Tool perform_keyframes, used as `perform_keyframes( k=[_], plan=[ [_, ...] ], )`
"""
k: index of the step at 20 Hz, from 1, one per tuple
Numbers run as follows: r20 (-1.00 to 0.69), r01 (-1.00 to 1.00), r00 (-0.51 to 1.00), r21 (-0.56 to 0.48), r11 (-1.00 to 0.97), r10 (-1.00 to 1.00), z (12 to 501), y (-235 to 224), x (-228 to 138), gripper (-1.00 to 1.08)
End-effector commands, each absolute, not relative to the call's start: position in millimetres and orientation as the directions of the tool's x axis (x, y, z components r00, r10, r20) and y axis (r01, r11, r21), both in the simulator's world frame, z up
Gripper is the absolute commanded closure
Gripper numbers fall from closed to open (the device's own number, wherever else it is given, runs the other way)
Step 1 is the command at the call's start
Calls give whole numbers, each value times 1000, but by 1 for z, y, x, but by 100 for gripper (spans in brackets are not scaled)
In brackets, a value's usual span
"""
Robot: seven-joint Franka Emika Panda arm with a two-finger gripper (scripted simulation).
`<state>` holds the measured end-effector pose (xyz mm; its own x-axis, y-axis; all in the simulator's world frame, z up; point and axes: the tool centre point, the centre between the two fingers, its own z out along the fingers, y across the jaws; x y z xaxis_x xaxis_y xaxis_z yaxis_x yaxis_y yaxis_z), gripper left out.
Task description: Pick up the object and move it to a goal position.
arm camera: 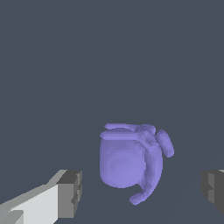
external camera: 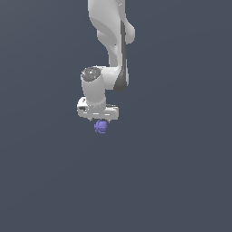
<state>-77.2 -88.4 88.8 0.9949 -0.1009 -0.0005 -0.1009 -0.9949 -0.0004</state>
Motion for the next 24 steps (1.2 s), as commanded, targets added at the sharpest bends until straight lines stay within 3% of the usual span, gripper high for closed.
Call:
perform_keyframes(
  k=[1,14,15,24],
  plan=[
    [-1,-101,995,0,-995,-101,83,-88,-78,-92],
    [0,-102,995,0,-995,-102,41,-89,-79,-92],
    [0,-102,995,0,-995,-102,41,-89,-79,108],
    [0,-102,995,0,-995,-102,41,-89,-79,108]
  ],
)
